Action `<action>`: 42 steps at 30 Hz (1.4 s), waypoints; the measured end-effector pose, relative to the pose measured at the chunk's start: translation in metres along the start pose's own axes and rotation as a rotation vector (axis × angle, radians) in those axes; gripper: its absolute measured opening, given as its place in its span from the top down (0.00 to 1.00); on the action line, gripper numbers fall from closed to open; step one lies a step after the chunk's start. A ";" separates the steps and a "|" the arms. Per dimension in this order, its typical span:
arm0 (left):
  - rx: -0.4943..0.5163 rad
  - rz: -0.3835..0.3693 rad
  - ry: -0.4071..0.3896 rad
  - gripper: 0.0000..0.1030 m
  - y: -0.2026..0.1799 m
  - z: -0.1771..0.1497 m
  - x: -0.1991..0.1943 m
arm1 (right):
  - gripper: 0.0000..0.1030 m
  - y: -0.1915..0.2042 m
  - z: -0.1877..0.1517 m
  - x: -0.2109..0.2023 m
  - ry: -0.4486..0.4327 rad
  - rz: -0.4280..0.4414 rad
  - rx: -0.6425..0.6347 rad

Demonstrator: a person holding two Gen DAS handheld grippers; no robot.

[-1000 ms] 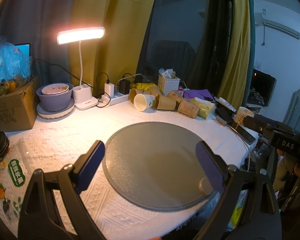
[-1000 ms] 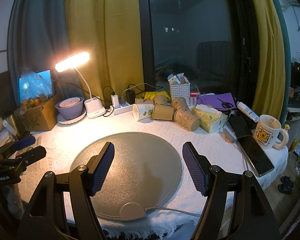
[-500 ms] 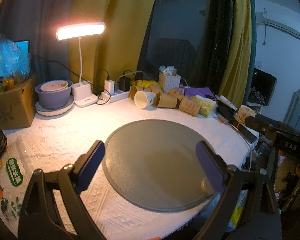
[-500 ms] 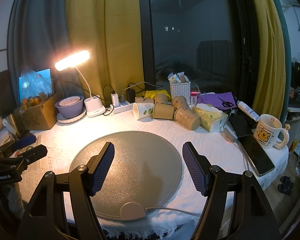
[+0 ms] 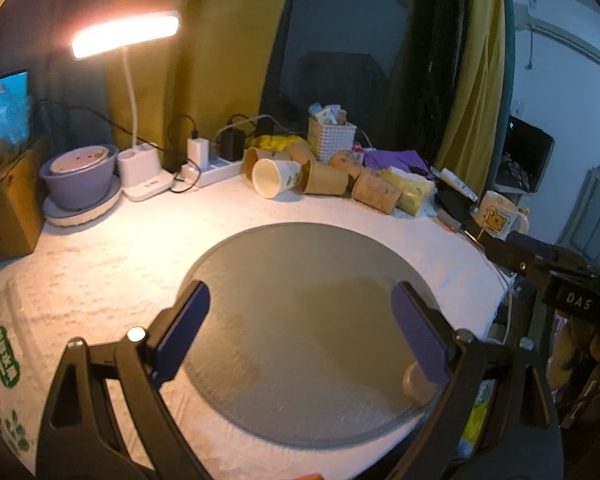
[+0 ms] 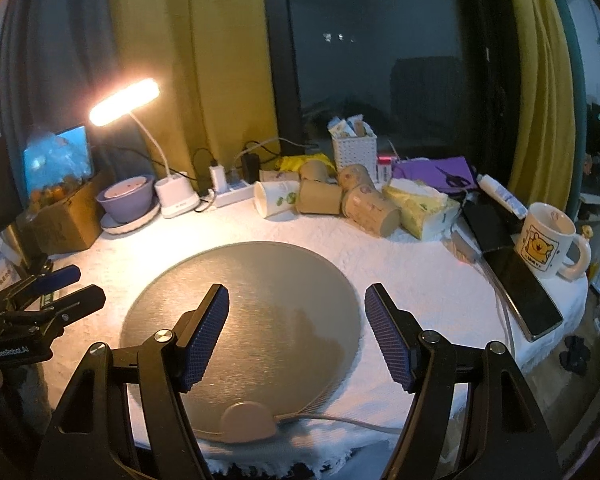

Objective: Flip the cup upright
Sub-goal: 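Move the right tool toward the tan paper cup lying on its side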

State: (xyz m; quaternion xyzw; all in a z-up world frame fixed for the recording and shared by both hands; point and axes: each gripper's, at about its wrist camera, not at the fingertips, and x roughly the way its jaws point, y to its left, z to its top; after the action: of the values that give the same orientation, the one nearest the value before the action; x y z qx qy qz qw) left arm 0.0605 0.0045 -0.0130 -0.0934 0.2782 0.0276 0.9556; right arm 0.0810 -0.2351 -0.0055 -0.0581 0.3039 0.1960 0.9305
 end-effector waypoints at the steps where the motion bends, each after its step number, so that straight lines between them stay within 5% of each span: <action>1: 0.007 -0.004 0.006 0.10 -0.003 0.003 0.005 | 0.29 -0.005 0.000 0.003 0.004 -0.003 0.005; 11: 0.049 -0.004 0.088 0.10 -0.041 0.031 0.073 | 0.29 -0.061 0.016 0.034 0.009 -0.014 0.049; 25: -0.010 -0.021 0.184 0.10 -0.090 0.059 0.160 | 0.29 -0.124 0.047 0.068 -0.018 -0.037 -0.047; 31: -0.025 -0.054 0.229 0.10 -0.114 0.075 0.199 | 0.33 -0.141 0.064 0.094 -0.012 -0.066 -0.090; 35: -0.034 -0.069 0.244 0.10 -0.127 0.085 0.221 | 0.45 -0.153 0.075 0.111 0.006 -0.075 -0.099; 42: -0.114 -0.079 0.304 0.10 -0.130 0.099 0.272 | 0.46 -0.166 0.092 0.146 0.034 -0.073 -0.109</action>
State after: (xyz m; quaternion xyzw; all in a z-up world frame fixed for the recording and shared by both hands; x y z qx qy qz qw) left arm 0.3557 -0.1037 -0.0554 -0.1614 0.4136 -0.0085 0.8960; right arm 0.3048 -0.3186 -0.0190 -0.1231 0.3064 0.1773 0.9271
